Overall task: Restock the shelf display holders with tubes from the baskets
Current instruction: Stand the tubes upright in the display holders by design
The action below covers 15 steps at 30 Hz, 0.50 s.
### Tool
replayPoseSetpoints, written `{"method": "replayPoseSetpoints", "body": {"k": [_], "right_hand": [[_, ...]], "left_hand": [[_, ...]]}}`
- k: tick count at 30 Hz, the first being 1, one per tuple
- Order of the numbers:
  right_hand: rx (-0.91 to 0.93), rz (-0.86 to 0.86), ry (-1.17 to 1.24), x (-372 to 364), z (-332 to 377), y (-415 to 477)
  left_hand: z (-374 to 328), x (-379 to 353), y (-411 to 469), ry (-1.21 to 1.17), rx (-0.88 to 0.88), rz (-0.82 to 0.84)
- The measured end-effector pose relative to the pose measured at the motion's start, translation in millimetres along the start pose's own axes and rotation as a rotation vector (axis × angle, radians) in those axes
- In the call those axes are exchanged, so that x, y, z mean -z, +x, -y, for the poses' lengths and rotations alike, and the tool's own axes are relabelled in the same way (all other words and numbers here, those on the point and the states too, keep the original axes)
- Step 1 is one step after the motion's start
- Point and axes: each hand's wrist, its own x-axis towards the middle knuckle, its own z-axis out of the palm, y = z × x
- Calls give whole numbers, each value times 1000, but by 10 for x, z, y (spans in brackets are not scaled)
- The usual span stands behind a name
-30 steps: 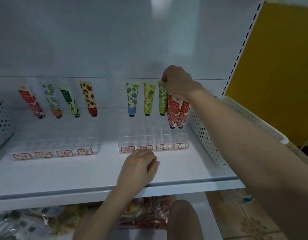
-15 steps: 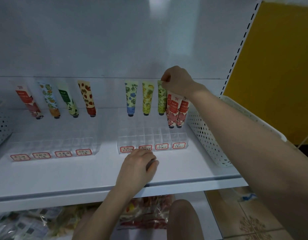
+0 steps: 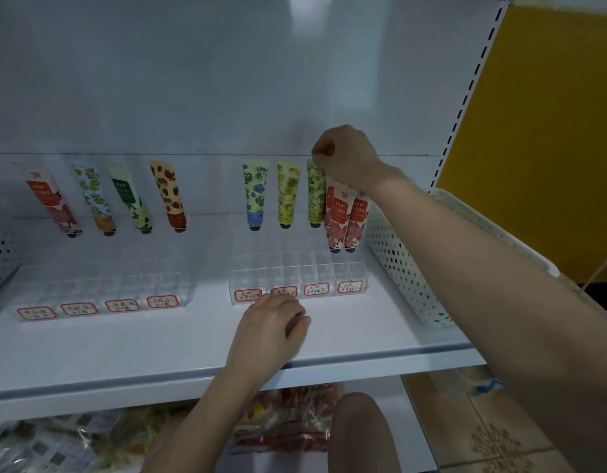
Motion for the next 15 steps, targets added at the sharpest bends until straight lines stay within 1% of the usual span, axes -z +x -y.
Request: {"method": "replayPoseSetpoints", "body": {"k": [3,10,12,15], "right_hand": [[6,-28,19,-7,-13,-12],[23,-201,116,220,-46,-201],[-10,-218,114,367,-98,-317],[-70,-192,100,616,-297,-598]], "left_hand": [[-9,4,3,2,-7,-4],[-13,10,-8,22,-31,9],[-12,12,-4,39,-40,8],[-32,11,-3,78,-20,45]]}}
